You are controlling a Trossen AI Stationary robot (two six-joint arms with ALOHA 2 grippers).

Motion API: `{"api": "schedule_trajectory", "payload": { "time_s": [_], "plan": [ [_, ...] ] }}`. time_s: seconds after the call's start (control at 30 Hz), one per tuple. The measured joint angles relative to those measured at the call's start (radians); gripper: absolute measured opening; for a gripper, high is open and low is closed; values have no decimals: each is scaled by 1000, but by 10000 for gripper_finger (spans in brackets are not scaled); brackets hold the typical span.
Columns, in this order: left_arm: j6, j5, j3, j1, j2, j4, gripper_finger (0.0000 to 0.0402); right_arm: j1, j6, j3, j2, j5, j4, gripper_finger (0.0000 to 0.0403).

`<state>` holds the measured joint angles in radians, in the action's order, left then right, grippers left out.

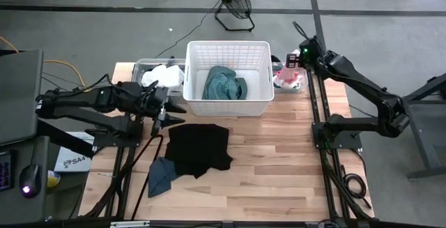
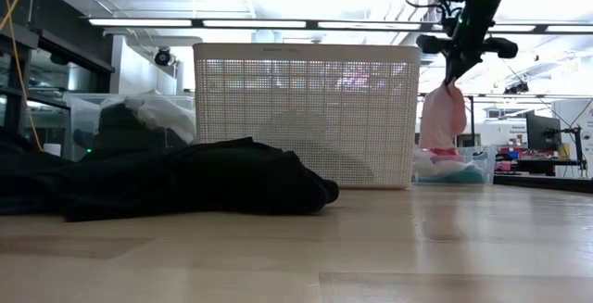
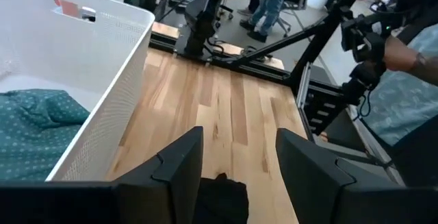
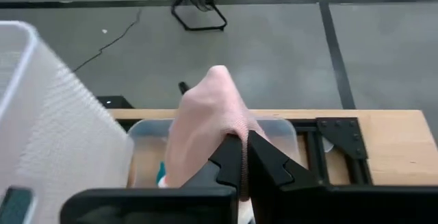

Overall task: Pick & Place Cloths
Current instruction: Put the light pink sock into the right transparent bin

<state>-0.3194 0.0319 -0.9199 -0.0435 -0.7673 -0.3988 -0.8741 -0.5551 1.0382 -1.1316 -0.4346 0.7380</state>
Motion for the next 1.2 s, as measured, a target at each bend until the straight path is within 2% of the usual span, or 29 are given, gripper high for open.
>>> {"api": "schedule_trajectory", "payload": {
  "time_s": [0.13, 0.33, 0.8, 0.97, 1.1, 1.2],
  "plan": [
    [-8, -52, 0, -36, -1, -1, 181, -23, 15, 0, -12, 5, 13, 4],
    [-30, -86, 0, -50, -1, -2, 181, -24, 29, 0, -99, 93, 21, 4],
    [-53, -95, 0, -49, -1, -3, 181, -39, 62, 0, -394, 236, 2, 4],
    [-53, -96, 0, -49, -1, -3, 181, -60, 63, 0, -472, 273, -7, 4],
    [-56, -114, 0, -49, -1, -3, 181, -92, 63, 0, -518, 342, -30, 4],
    [-59, -121, 0, -49, -1, -3, 181, -113, 63, 0, -539, 345, -47, 4]
  ]
}}
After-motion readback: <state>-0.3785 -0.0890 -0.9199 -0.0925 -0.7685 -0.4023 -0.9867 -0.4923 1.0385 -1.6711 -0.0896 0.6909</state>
